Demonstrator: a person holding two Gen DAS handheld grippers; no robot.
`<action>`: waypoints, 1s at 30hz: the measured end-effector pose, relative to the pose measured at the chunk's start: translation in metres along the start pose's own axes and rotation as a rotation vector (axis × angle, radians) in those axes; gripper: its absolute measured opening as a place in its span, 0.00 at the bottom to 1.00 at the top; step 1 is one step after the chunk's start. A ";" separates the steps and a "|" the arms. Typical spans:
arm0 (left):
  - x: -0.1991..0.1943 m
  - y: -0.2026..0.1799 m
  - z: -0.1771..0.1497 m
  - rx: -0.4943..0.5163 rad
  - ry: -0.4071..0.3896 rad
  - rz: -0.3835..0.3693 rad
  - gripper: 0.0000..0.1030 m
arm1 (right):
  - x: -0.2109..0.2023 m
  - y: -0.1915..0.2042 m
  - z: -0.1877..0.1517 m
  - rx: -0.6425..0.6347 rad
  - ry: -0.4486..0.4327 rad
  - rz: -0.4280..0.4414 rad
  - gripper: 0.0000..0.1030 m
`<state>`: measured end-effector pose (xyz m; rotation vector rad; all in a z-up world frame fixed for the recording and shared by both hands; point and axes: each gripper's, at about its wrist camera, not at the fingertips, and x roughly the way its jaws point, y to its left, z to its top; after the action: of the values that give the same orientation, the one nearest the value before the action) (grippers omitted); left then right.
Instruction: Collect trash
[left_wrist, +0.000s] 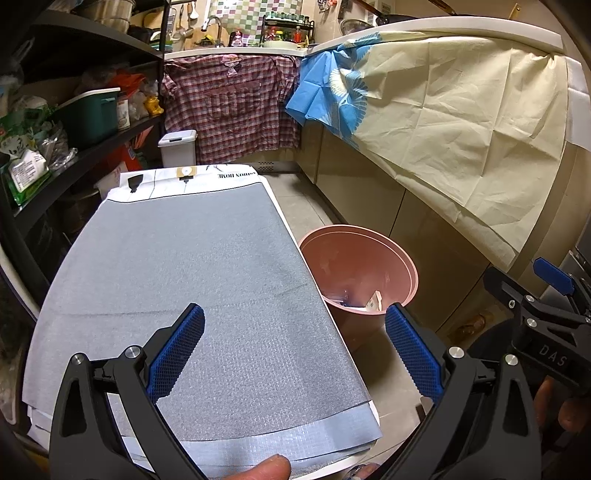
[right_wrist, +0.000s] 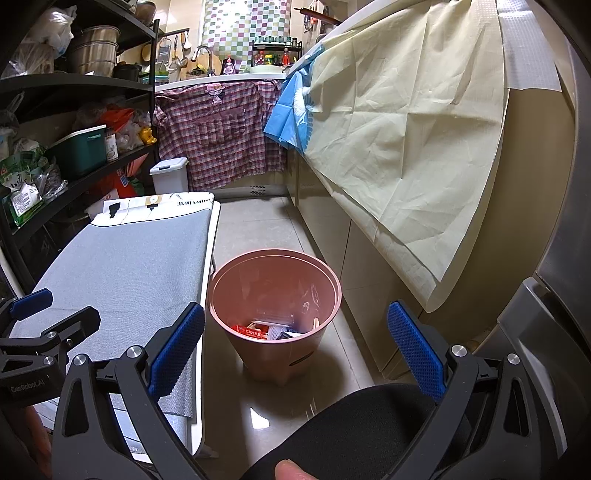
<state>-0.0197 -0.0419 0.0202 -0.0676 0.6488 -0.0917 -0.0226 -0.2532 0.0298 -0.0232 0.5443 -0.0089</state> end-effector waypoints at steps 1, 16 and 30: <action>0.000 0.001 0.000 0.000 0.000 0.000 0.92 | 0.001 0.000 0.000 0.000 0.000 0.001 0.95; 0.002 0.000 -0.001 -0.001 0.008 -0.006 0.92 | 0.000 0.000 0.000 0.000 0.001 0.000 0.95; 0.001 0.000 -0.002 0.015 0.002 -0.004 0.92 | 0.000 0.001 0.000 0.000 0.000 0.000 0.95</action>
<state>-0.0197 -0.0417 0.0180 -0.0542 0.6496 -0.1010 -0.0226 -0.2526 0.0295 -0.0231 0.5446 -0.0090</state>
